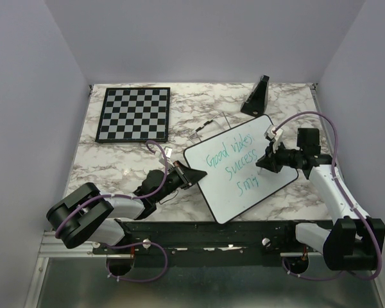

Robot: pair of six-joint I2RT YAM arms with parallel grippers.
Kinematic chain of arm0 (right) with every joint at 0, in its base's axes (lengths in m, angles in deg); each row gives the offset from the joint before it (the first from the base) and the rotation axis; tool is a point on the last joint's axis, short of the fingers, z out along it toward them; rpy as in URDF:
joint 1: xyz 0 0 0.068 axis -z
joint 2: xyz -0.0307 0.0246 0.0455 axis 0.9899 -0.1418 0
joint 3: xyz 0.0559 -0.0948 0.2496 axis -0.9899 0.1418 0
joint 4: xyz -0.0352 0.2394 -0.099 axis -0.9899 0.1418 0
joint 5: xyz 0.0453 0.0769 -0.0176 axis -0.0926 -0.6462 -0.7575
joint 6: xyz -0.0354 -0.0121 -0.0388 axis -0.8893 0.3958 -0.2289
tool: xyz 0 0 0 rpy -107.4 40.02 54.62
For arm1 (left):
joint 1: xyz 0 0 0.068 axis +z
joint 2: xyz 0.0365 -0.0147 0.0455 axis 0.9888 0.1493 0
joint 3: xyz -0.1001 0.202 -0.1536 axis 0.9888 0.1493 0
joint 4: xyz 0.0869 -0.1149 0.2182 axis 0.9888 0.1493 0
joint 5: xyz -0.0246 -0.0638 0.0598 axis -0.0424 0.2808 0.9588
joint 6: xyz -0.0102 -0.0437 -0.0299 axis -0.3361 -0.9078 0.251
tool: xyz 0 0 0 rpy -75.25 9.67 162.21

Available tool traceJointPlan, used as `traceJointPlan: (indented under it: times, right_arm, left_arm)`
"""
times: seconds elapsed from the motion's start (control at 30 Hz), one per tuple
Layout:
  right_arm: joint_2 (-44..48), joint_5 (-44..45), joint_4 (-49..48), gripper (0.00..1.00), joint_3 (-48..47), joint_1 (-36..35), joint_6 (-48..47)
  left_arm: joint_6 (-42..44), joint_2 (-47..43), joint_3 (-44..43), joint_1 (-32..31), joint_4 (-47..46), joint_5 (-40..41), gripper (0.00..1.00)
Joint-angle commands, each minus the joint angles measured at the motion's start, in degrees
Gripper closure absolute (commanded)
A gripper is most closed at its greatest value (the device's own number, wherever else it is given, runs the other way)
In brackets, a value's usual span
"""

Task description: Write a sentence on the whiteboard

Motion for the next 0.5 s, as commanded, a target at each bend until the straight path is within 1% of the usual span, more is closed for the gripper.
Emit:
traceJointPlan:
  times: [0.0,0.47]
  right_arm:
    - [-0.66,-0.70,5.51,0.99,0.00,-0.25,-3.27]
    - [-2.07,2.11,9.83,0.99,0.00,-0.25,-6.44]
  left_arm:
    - [1.58,-0.72,-1.05,-0.39,-5.67,-1.39,1.00]
    - [1.58,-0.72,-0.96,-0.48,-5.93,-1.39,1.00]
